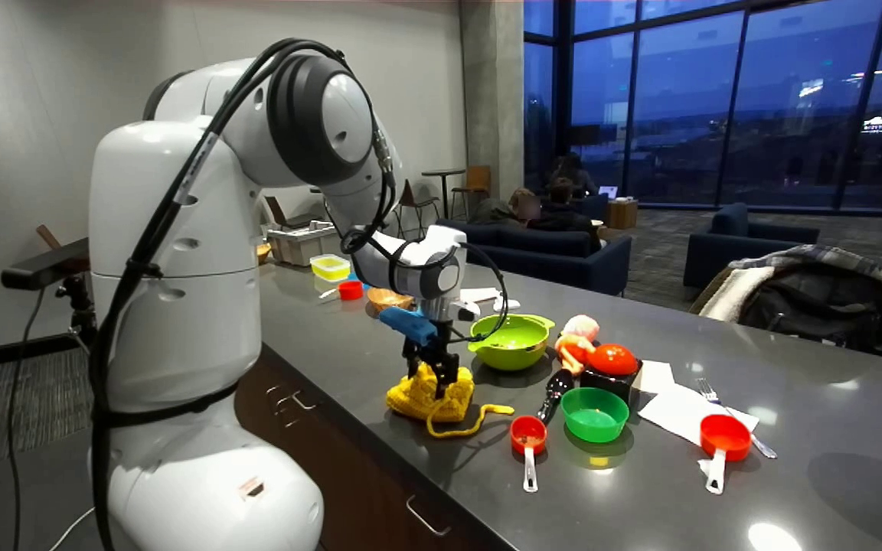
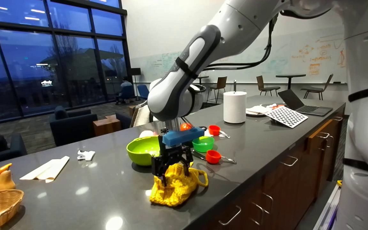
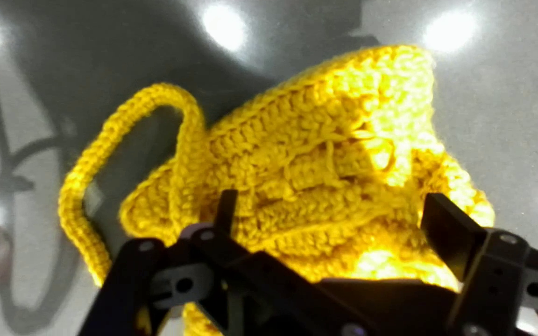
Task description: Use the cloth to wipe the surface of the counter
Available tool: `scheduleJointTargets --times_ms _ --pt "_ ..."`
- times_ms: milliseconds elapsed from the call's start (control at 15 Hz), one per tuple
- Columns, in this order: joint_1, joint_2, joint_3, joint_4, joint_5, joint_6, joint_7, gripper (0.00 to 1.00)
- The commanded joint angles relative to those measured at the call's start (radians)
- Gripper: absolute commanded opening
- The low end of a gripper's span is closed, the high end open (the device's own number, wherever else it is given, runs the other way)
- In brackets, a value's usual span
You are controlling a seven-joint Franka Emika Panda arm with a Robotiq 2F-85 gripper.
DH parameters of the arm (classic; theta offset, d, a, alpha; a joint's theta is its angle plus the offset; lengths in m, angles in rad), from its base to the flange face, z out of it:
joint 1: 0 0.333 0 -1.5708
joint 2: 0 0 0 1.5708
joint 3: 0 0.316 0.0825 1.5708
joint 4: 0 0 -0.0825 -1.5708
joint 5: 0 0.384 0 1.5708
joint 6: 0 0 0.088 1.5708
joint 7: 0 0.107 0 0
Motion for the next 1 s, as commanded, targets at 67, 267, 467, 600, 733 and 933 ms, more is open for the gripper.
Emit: scheduleJointTargets --times_ms 67,267,467,600,733,933 --pt "0.004 -0.055 -0.011 -0.011 -0.042 -0.004 0.033 1.00" --pt "-0.003 -0.072 -0.019 -0.007 -0.068 -0.006 0.041 1.00" --pt "-0.011 -0.090 -0.032 -0.007 -0.104 -0.014 0.053 1.00" --pt "-0.022 -0.106 -0.044 -0.008 -0.132 -0.025 0.066 1.00" --pt "-0.034 -0.124 -0.057 -0.007 -0.159 -0.036 0.078 1.00" --pt "-0.059 -0.162 -0.073 -0.001 -0.182 -0.070 0.091 1.00"
